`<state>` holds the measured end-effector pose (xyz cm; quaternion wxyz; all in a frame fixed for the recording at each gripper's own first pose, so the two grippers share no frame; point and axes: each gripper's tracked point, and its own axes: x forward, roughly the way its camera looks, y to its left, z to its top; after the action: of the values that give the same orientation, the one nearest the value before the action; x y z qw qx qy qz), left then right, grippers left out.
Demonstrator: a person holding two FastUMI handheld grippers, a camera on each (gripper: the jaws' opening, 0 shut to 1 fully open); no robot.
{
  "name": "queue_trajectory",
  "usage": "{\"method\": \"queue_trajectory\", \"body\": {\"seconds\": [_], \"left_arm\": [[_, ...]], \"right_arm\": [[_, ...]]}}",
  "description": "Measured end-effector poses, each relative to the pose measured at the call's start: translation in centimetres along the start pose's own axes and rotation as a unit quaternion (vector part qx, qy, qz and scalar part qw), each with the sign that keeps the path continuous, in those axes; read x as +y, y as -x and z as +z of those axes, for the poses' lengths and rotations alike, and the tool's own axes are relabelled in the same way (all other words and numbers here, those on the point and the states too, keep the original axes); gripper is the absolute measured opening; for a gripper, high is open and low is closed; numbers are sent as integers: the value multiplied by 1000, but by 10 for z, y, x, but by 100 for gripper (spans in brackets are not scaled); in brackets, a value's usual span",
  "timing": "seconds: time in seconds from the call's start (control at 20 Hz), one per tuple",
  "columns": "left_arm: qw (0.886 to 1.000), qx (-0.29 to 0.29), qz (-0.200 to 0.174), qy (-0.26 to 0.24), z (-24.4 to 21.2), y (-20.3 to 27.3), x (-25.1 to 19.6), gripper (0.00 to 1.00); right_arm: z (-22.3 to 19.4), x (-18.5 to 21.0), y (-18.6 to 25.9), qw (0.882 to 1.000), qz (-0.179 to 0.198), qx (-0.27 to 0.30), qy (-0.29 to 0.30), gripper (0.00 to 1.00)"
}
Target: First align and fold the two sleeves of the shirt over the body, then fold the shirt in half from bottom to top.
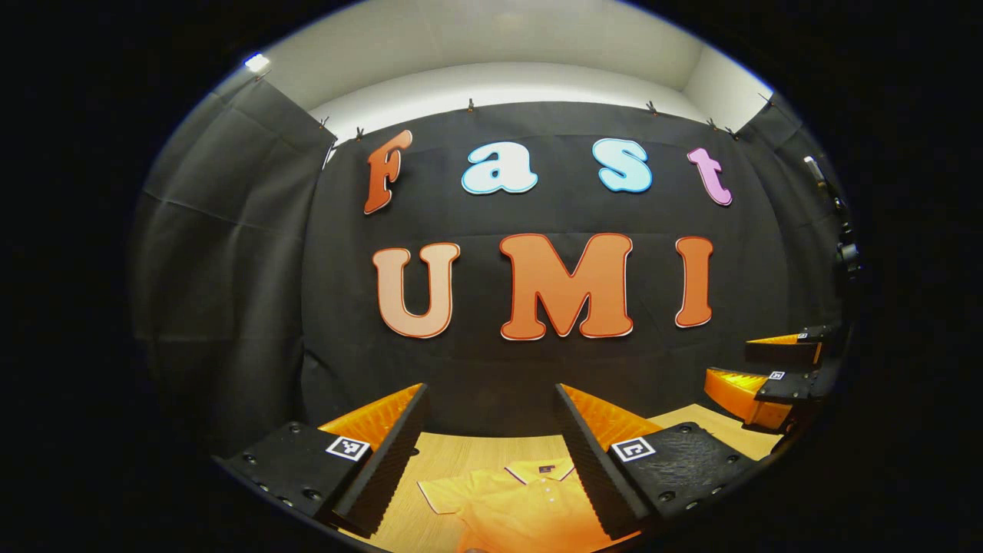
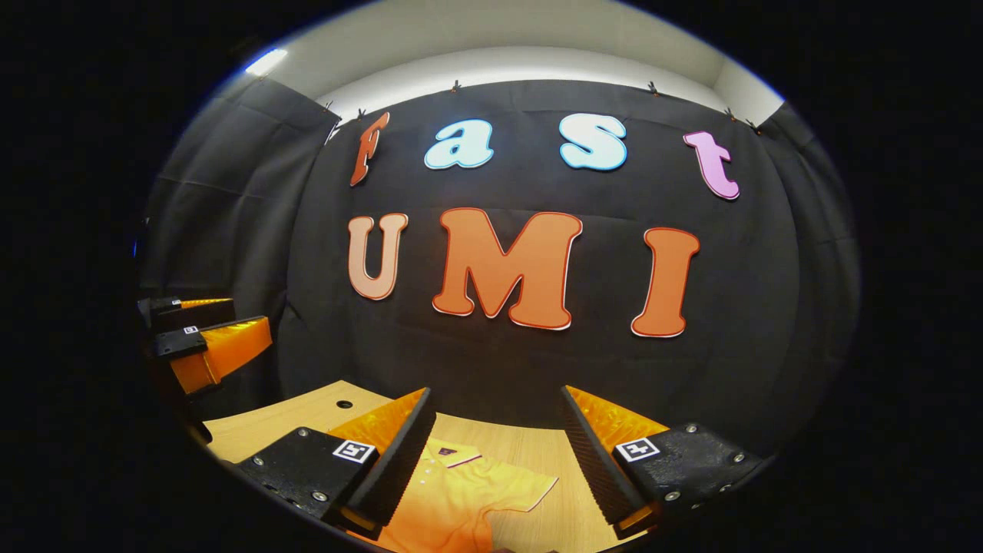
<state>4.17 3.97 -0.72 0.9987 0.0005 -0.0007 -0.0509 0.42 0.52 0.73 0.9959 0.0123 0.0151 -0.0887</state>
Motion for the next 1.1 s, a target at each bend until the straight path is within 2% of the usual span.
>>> {"method": "queue_trajectory", "body": {"seconds": [0.3,0.4,0.55,0.65,0.9,1.1], "left_arm": [[1000,1,10,5,-3,4,17,99],[1000,-4,12,5,0,6,23,99],[1000,-4,7,3,-2,9,30,98],[1000,-1,-2,0,-5,7,34,98],[1000,2,-18,-5,-14,8,58,98],[1000,2,-10,-6,-18,9,82,98]], "right_arm": [[-22,-10,-4,999,-15,32,4,98],[-37,-15,-6,998,-24,52,12,98],[-72,-14,-16,994,-31,104,-14,98],[-104,-17,-22,986,-42,160,-35,98],[-143,-32,-42,967,-85,228,-71,98],[-183,-40,-54,943,-108,302,-92,99]]}}
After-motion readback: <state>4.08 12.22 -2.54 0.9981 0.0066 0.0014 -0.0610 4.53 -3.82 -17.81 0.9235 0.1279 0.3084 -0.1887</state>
